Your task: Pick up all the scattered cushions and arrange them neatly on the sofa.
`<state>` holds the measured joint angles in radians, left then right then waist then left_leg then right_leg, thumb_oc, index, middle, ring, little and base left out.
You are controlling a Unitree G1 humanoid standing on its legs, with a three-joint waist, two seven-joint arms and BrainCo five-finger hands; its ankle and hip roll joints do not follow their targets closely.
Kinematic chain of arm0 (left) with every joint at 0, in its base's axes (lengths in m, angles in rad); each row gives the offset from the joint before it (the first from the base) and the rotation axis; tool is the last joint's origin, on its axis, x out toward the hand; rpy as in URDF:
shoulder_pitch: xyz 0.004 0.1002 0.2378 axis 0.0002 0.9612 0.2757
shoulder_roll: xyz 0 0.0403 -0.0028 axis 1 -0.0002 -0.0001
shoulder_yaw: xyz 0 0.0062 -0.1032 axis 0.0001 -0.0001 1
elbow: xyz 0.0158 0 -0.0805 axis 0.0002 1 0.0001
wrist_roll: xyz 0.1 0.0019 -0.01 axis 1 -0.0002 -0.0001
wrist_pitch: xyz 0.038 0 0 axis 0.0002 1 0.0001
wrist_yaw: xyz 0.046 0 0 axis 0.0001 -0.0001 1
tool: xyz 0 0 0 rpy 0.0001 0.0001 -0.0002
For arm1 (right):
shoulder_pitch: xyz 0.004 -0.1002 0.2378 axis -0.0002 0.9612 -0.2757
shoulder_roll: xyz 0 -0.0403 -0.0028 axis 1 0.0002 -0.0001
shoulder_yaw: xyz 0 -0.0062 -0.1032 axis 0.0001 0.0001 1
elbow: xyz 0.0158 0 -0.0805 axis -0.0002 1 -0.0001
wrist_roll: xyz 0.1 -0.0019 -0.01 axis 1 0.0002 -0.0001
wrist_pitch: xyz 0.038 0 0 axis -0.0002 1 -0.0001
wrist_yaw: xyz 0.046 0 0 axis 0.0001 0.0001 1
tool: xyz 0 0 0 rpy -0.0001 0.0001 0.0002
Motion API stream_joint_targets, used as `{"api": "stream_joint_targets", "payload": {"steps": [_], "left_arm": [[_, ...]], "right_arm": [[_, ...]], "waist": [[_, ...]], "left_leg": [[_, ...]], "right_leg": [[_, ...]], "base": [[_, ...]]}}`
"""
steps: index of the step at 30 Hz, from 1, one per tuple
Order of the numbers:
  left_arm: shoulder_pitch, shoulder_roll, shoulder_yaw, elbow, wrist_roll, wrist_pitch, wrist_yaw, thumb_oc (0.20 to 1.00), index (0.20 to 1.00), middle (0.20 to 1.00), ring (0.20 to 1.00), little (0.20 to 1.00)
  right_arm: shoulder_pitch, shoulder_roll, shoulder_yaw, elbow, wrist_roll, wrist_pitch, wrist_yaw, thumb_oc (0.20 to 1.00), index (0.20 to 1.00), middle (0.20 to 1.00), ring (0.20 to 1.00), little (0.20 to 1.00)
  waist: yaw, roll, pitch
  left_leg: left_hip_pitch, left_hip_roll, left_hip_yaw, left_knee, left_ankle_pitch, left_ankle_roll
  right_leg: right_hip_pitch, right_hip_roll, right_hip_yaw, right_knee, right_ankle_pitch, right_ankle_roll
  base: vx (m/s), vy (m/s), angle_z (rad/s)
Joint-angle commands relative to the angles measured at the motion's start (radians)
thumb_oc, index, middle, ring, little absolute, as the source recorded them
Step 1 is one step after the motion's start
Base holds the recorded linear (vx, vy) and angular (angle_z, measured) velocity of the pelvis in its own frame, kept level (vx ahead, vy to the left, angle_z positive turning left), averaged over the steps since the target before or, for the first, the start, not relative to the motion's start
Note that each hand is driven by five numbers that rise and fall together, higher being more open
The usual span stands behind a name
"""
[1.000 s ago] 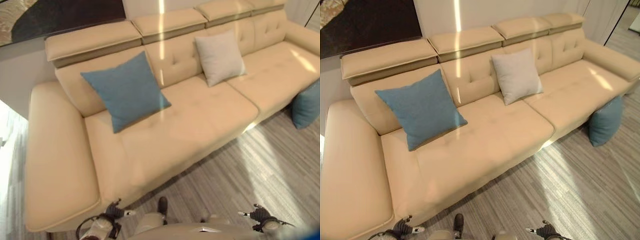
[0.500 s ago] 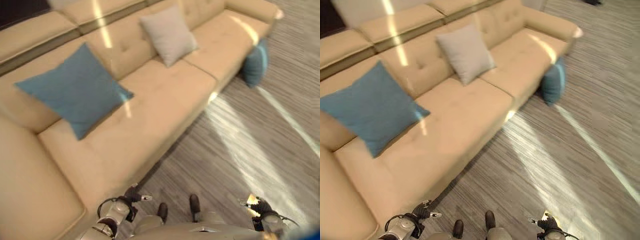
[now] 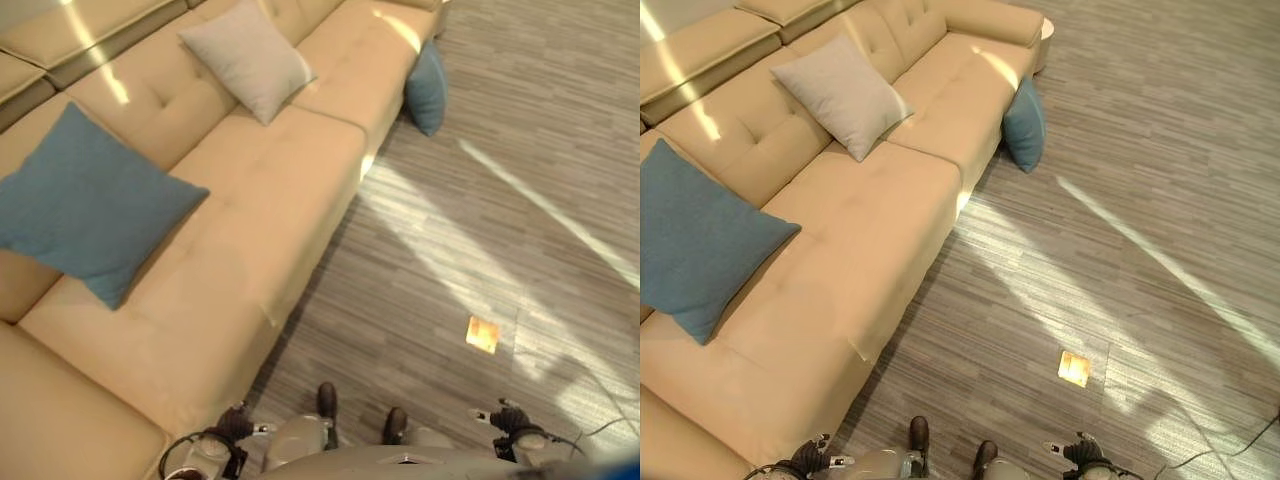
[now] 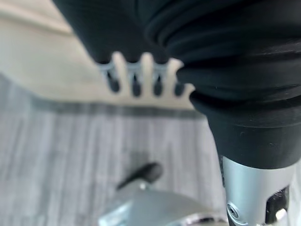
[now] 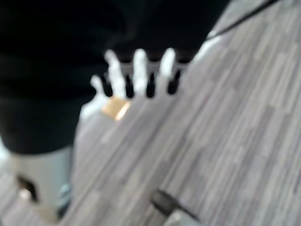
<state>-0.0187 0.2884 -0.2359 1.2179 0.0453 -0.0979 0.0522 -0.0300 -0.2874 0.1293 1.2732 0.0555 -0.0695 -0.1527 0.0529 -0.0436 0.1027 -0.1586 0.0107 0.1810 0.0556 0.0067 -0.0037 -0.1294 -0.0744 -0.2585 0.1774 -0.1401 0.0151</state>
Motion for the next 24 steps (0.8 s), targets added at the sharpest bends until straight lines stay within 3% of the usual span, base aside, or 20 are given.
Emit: {"api": "stream_joint_targets", "payload": {"steps": [1,3,5,7,8,9,11,14,16,18,20,23,24], "left_arm": [[-0.077,-0.023,-0.042,-0.005,-0.002,-0.020,0.009,1.000,1.000,1.000,1.000,1.000],[-0.086,-0.028,-0.051,-0.014,-0.007,-0.017,0.013,1.000,1.000,1.000,1.000,1.000],[-0.090,-0.036,-0.063,-0.016,-0.013,-0.018,0.013,1.000,1.000,1.000,1.000,1.000],[-0.090,-0.040,-0.066,-0.008,-0.016,-0.018,0.012,1.000,1.000,1.000,1.000,1.000],[-0.092,-0.043,-0.067,-0.002,-0.015,-0.019,0.012,1.000,1.000,1.000,1.000,1.000],[-0.092,-0.043,-0.067,-0.002,-0.015,-0.019,0.012,1.000,1.000,1.000,1.000,1.000],[-0.091,-0.048,-0.064,0.013,-0.010,-0.022,0.010,1.000,1.000,1.000,1.000,1.000],[-0.078,-0.043,-0.052,0.032,0.000,-0.018,0.008,1.000,1.000,1.000,1.000,1.000],[-0.078,-0.024,-0.041,0.015,-0.003,-0.017,0.010,1.000,1.000,1.000,1.000,1.000],[-0.079,-0.019,-0.036,0.012,-0.012,-0.017,0.010,1.000,1.000,1.000,1.000,1.000],[-0.077,-0.016,-0.033,0.010,-0.016,-0.018,0.015,1.000,1.000,1.000,1.000,1.000],[-0.074,-0.015,-0.033,0.013,-0.016,-0.019,0.015,1.000,1.000,1.000,1.000,1.000],[-0.081,-0.016,-0.036,0.019,-0.014,-0.021,0.014,1.000,1.000,1.000,1.000,1.000]], "right_arm": [[-0.010,-0.057,0.009,-0.006,0.038,-0.018,-0.018,1.000,1.000,1.000,1.000,1.000],[-0.010,-0.061,0.006,-0.002,0.047,-0.018,-0.028,1.000,1.000,1.000,1.000,1.000],[-0.009,-0.060,0.008,0.007,0.051,-0.016,-0.031,1.000,1.000,1.000,1.000,1.000],[-0.005,-0.058,0.012,0.012,0.053,-0.018,-0.031,1.000,1.000,1.000,1.000,1.000],[-0.005,-0.058,0.014,0.015,0.052,-0.017,-0.033,1.000,1.000,1.000,1.000,1.000],[-0.004,-0.058,0.014,0.015,0.052,-0.017,-0.033,1.000,1.000,1.000,1.000,1.000],[-0.009,-0.059,0.018,0.018,0.049,-0.017,-0.035,1.000,1.000,1.000,1.000,1.000],[-0.007,-0.055,0.007,0.017,0.035,-0.010,-0.026,1.000,1.000,1.000,1.000,1.000],[-0.022,-0.051,0.010,0.009,0.017,-0.005,-0.010,1.000,1.000,1.000,1.000,1.000],[-0.030,-0.049,0.016,0.004,0.010,-0.005,-0.005,1.000,1.000,1.000,1.000,1.000],[-0.033,-0.050,0.023,0.003,0.004,-0.004,-0.007,1.000,1.000,1.000,1.000,1.000],[-0.035,-0.054,0.034,0.002,-0.001,-0.005,-0.006,1.000,1.000,1.000,1.000,1.000],[-0.039,-0.055,0.038,-0.003,-0.002,-0.003,-0.009,1.000,1.000,1.000,1.000,1.000]], "waist": [[-0.025,0.000,0.005],[-0.026,0.003,0.022],[-0.013,0.004,0.032],[-0.008,0.003,0.025],[-0.006,0.007,0.018],[-0.005,0.006,0.019],[0.011,0.022,0.010],[0.011,0.031,-0.022],[0.007,0.031,-0.018],[0.005,0.038,-0.011],[0.004,0.042,-0.009],[-0.005,0.038,-0.007],[-0.018,0.030,-0.003]], "left_leg": [[-0.026,0.031,-0.143,0.193,-0.082,-0.040],[-0.068,0.039,-0.170,0.297,-0.060,-0.043],[-0.102,-0.024,-0.240,0.331,-0.062,-0.030],[-0.118,-0.076,-0.269,0.278,-0.083,-0.024],[-0.133,-0.098,-0.275,0.244,-0.068,-0.022],[-0.130,-0.099,-0.274,0.242,-0.067,-0.022],[-0.149,-0.142,-0.291,0.139,-0.002,-0.028],[-0.084,-0.127,-0.293,0.063,0.002,-0.008],[-0.030,-0.099,-0.255,0.060,-0.026,0.023],[-0.012,-0.090,-0.251,0.058,-0.040,0.035],[0.018,-0.081,-0.249,0.045,-0.057,0.036],[0.055,-0.075,-0.247,0.028,-0.075,0.034],[0.087,-0.075,-0.250,0.015,-0.091,0.029]], "right_leg": [[0.041,0.006,0.050,-0.109,0.092,0.058],[0.049,0.021,0.063,-0.110,0.091,0.041],[0.063,0.033,0.093,-0.126,0.098,0.038],[0.081,0.037,0.113,-0.147,0.098,0.046],[0.091,0.045,0.121,-0.160,0.099,0.048],[0.094,0.044,0.122,-0.161,0.098,0.049],[0.118,0.081,0.169,-0.182,0.094,0.055],[0.147,0.085,0.216,-0.130,0.042,0.058],[0.056,0.058,0.220,0.094,0.063,0.113],[-0.003,0.038,0.189,0.161,0.089,0.133],[-0.045,0.006,0.128,0.120,0.092,0.123],[-0.062,0.000,0.104,0.030,0.119,0.108],[-0.108,-0.005,0.089,-0.063,0.167,0.113]], "base": [[0.02,-0.177,0.02],[0.01,-0.138,-0.02],[0.07,-0.090,-0.24],[0.16,-0.064,-0.43],[0.13,-0.022,-0.26],[0.13,-0.004,-0.22],[0.20,0.013,-0.31],[0.37,0.145,-1.17],[0.26,0.168,-1.46],[0.15,0.041,-0.83],[0.17,-0.038,-0.36],[0.20,-0.109,-0.35],[0.26,-0.174,-0.23]]}}
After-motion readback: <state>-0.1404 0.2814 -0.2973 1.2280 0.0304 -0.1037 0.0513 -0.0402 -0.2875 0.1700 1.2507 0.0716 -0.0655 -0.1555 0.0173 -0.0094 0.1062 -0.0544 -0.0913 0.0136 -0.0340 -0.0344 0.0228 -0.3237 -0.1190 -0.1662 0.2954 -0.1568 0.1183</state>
